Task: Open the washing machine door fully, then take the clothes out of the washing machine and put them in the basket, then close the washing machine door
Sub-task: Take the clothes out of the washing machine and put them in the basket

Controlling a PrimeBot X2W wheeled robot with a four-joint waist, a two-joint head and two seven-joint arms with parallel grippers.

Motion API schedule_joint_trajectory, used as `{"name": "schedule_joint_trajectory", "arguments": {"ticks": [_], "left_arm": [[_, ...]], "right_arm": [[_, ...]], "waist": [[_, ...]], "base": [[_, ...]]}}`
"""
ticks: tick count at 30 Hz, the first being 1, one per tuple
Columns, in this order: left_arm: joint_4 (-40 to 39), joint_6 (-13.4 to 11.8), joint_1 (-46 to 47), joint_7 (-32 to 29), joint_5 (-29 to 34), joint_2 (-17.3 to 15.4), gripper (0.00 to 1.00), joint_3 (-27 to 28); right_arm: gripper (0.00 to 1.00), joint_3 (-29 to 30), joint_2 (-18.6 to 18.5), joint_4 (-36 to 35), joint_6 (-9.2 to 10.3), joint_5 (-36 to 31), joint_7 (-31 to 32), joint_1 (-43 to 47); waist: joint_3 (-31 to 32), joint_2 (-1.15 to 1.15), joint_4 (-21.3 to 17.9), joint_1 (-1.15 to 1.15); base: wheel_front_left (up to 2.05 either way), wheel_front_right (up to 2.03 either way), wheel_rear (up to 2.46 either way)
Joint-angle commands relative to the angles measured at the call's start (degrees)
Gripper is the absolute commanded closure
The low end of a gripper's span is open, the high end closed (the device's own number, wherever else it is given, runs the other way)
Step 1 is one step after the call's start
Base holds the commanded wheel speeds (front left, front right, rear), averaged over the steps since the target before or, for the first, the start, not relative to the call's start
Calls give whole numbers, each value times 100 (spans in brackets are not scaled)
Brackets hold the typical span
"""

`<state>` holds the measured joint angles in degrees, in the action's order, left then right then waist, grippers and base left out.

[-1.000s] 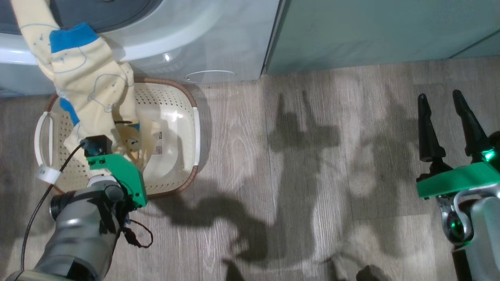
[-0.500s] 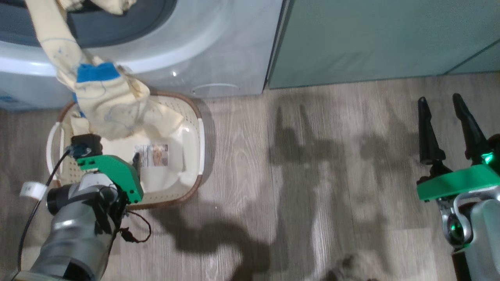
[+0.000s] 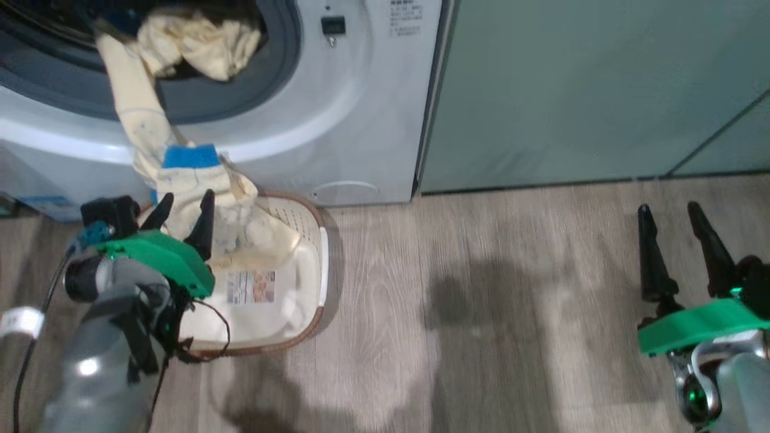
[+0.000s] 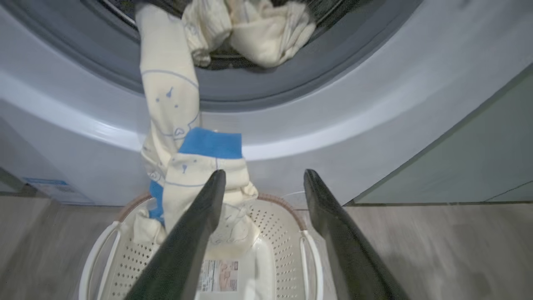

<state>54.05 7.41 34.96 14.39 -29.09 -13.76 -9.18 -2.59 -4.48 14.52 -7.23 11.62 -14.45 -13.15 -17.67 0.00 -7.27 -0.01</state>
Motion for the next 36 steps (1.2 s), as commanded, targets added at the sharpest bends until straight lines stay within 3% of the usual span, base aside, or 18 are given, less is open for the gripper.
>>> {"name": "schedule_joint_trajectory", "arguments": {"ticks": [1, 4, 11, 22, 36], "left_arm": [[-580, 4, -290, 59, 154, -250, 0, 311], [-1566, 6, -897, 60, 303, -197, 0, 629], [-2594, 7, -1773, 60, 436, -56, 0, 1152], [-3189, 7, -2730, 61, 645, 184, 0, 1829], [-3418, 7, -3093, 61, 900, 289, 0, 2129]], "right_arm": [[0, -84, 12, -131, -25, 28, -55, 66], [0, -122, 24, -100, -25, 46, -55, 157], [0, -213, 23, -43, -25, 67, -55, 333], [0, -273, 41, -24, -25, 96, -55, 660], [0, -175, 55, -71, -25, 89, -55, 862]], "waist": [[234, 0, 40, 1], [475, 0, 17, 1], [868, 0, -47, 1], [1256, 0, -73, 1], [1442, 0, 16, 1]], "base": [[0, 0, 0], [0, 0, 0], [0, 0, 0], [0, 0, 0], [0, 0, 0]]}}
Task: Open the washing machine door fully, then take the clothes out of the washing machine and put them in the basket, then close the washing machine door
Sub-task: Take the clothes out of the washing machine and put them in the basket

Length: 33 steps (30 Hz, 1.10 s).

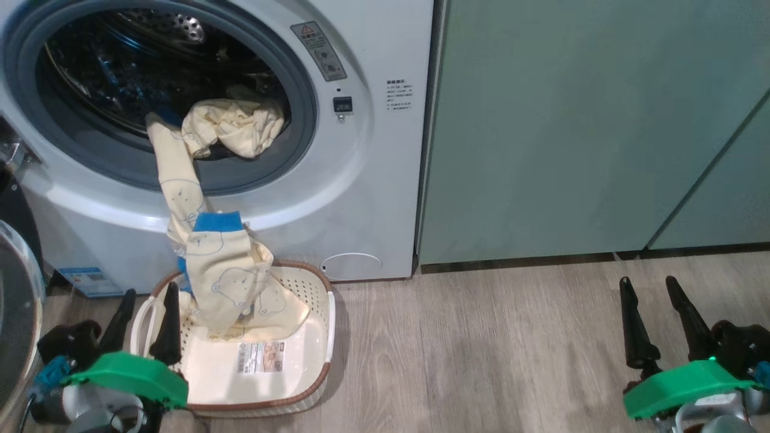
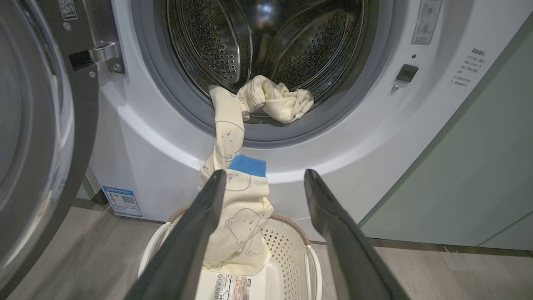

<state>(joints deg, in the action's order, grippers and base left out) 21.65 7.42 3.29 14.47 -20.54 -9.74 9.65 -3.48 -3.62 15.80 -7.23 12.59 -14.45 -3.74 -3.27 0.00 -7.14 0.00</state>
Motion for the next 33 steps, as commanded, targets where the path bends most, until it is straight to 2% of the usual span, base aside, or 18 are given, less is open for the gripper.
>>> {"name": "schedule_joint_trajectory", "arguments": {"ticks": [1, 24, 33], "left_arm": [[-180, 6, 65, 52, 57, -106, 0, 252], [-165, 6, 68, 52, 90, -41, 0, 197], [317, 6, 423, 52, 244, -180, 0, 118]], "right_arm": [[0, -80, -30, -205, -25, -9, -55, -65], [0, -74, -7, -211, -25, -8, -55, -70], [0, -133, -16, -208, -25, 12, -55, -176]], "waist": [[9, 0, 9, 0], [-25, 0, 147, 0], [-203, 0, 57, 0]], "base": [[0, 0, 0], [0, 0, 0], [0, 0, 0]]}}
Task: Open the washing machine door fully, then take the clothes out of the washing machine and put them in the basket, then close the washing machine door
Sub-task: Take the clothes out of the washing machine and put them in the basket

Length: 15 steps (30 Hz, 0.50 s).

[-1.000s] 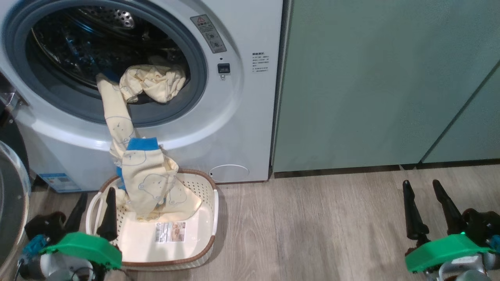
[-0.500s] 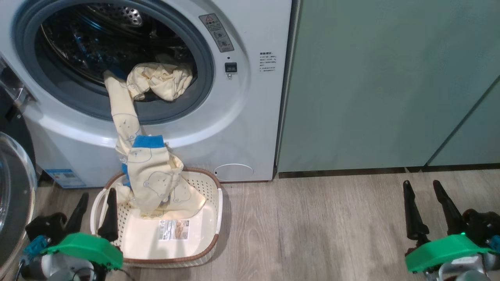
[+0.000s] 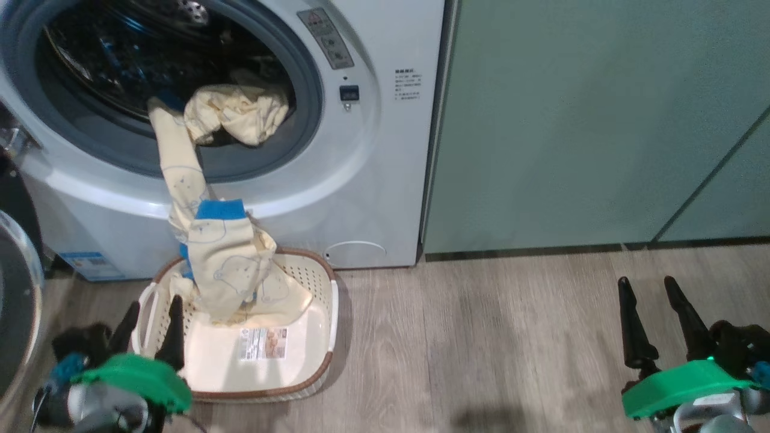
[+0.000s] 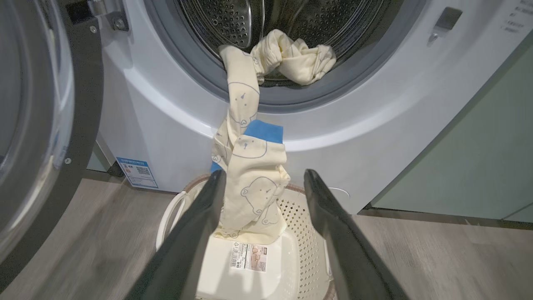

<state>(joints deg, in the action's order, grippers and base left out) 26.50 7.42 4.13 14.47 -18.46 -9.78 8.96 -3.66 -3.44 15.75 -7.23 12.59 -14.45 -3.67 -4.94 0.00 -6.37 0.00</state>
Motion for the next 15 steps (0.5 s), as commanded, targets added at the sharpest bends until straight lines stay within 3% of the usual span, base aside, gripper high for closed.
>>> {"name": "schedule_joint_trajectory", "arguments": {"ticks": [1, 6, 15], "left_arm": [[-26, -8, 456, 52, 80, -190, 0, 183], [665, -213, 1271, -106, 340, -305, 0, -10], [1678, -699, 3081, -1140, 768, -567, 0, -417]], "right_arm": [[0, -113, -35, -211, -25, 14, -55, -200], [0, -98, -27, -242, -25, 18, -55, -304], [0, -81, 7, -310, -25, 28, -55, -598]], "waist": [[-74, 0, -32, 0], [-317, 0, -88, 0], [-919, 0, -201, 0]], "base": [[0, 0, 0], [0, 0, 0], [0, 0, 0]]}}
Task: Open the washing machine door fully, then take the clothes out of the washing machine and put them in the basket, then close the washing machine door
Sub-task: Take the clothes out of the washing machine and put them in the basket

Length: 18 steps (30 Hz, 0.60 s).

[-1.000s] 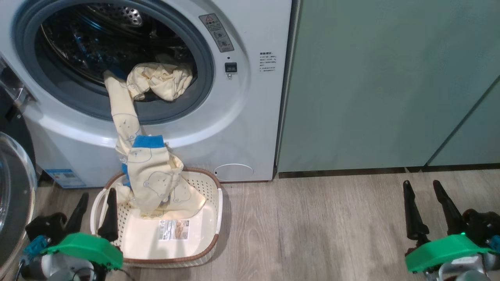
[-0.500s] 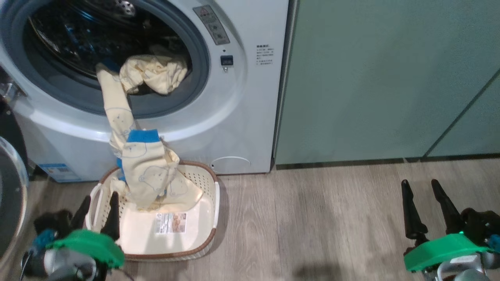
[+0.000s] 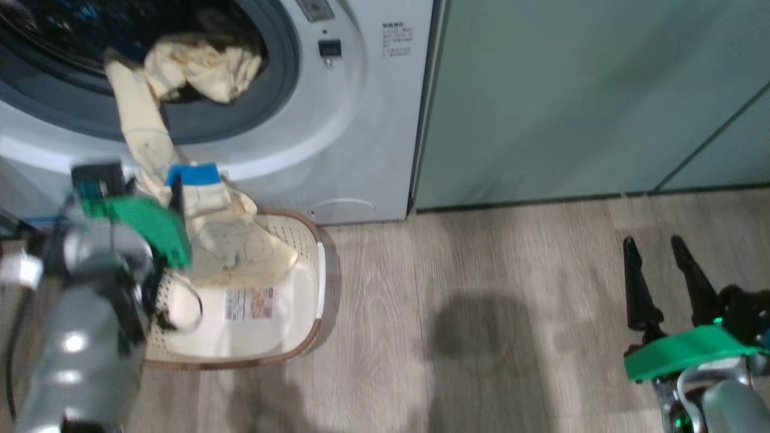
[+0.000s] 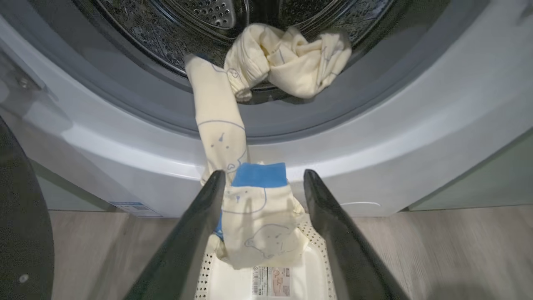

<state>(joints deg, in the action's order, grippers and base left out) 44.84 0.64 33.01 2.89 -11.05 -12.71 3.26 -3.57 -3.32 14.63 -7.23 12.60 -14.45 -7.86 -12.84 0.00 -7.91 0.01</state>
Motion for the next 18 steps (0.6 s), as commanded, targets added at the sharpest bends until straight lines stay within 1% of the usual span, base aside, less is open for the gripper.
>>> {"name": "schedule_joint_trajectory", "arguments": {"ticks": [1, 4, 10, 12, 18], "left_arm": [[-76, -69, 397, -72, 47, -310, 0, 140], [149, -208, 977, -299, 133, -430, 0, 83], [603, -488, 1973, -545, 294, -693, 0, 5], [819, -642, 2422, -658, 396, -810, 0, -60], [1305, -867, 3154, -849, 623, -945, 0, -273]], "right_arm": [[0, -92, -1, -218, -25, 21, -55, -217], [0, -96, 10, -259, -25, 15, -55, -344], [0, -92, 25, -308, -25, 21, -55, -584], [0, -90, 32, -347, -25, 15, -55, -681], [0, -79, 38, -368, -25, 19, -55, -888]], "waist": [[-221, 0, -71, -1], [-494, 0, -141, -1], [-1003, 0, -280, -1], [-1253, 0, -327, -1], [-1608, 0, -385, -1]], "base": [[0, 0, 0], [0, 0, 0], [0, 0, 0], [0, 0, 0], [0, 0, 0]]}}
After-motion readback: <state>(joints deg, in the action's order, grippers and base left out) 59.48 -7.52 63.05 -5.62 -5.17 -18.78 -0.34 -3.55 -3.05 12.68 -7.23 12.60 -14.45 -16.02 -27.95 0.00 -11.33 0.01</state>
